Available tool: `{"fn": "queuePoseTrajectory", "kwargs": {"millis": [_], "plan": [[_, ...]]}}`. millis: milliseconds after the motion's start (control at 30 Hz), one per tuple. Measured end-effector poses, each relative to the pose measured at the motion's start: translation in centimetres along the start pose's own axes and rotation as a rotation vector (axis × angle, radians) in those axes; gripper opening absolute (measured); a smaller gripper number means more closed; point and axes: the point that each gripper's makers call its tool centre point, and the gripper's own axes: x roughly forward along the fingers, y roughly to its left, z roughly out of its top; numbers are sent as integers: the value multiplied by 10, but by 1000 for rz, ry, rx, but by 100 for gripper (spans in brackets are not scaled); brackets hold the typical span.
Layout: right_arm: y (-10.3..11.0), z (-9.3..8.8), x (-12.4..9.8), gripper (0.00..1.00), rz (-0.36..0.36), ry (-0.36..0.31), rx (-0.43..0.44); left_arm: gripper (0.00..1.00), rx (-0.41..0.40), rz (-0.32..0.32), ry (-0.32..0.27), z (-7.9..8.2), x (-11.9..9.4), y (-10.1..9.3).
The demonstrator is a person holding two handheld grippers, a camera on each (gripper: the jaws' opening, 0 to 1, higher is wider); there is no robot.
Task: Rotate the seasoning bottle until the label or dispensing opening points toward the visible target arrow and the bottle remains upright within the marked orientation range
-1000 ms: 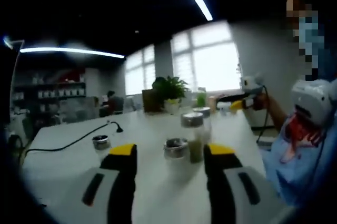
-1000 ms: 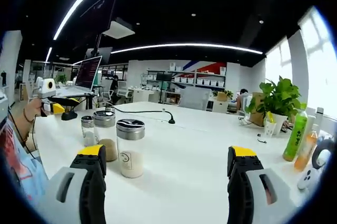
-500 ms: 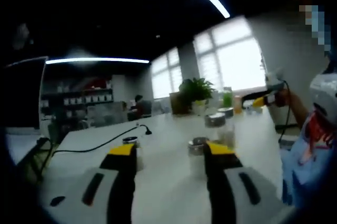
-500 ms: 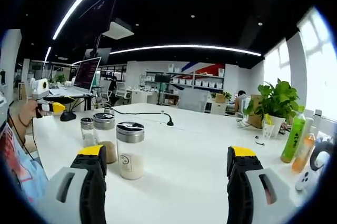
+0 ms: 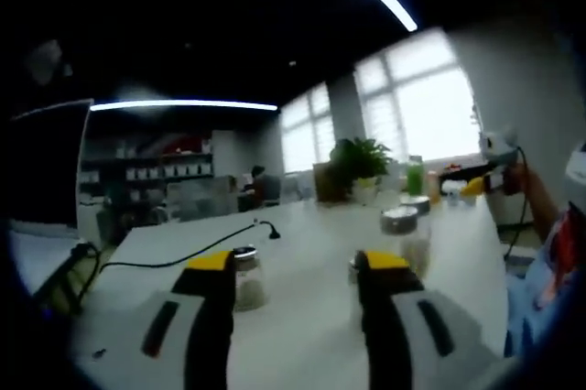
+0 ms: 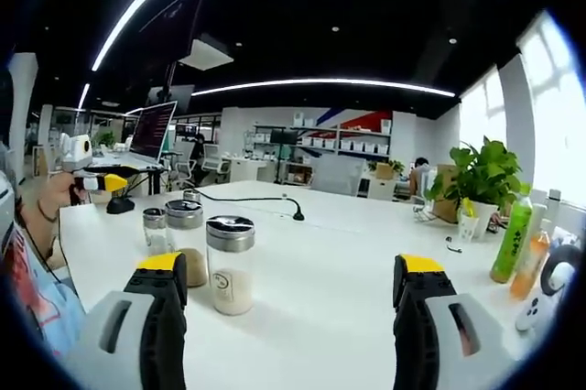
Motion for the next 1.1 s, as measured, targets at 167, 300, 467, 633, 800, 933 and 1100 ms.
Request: {"fn": "queuePoseTrajectory", "kwargs": {"millis": [167, 300, 467, 633, 800, 933, 1100], "plan": [[-1, -2, -1, 97, 1, 4, 11, 57, 2, 22, 23, 0, 19, 11], [-1, -5, -1, 96, 3, 13, 21, 57, -6, 23, 24, -3, 38, 18], [-1, -4, -2, 96, 5, 9, 20, 57, -3, 54, 65, -20, 66, 33], [-2, -7, -1, 95, 6, 20, 32, 55, -92, 60, 95, -47, 94, 51], [-2, -6, -1, 95, 9, 23, 28, 47, -179, 108, 74, -61, 109, 71], [-2, -5, -2, 95, 14, 19, 22, 45, -202, 125, 75, -66, 115, 81], [-6, -8, -2, 95, 2, 29, 38, 47, -145, 68, 56, -60, 123, 70]]}}
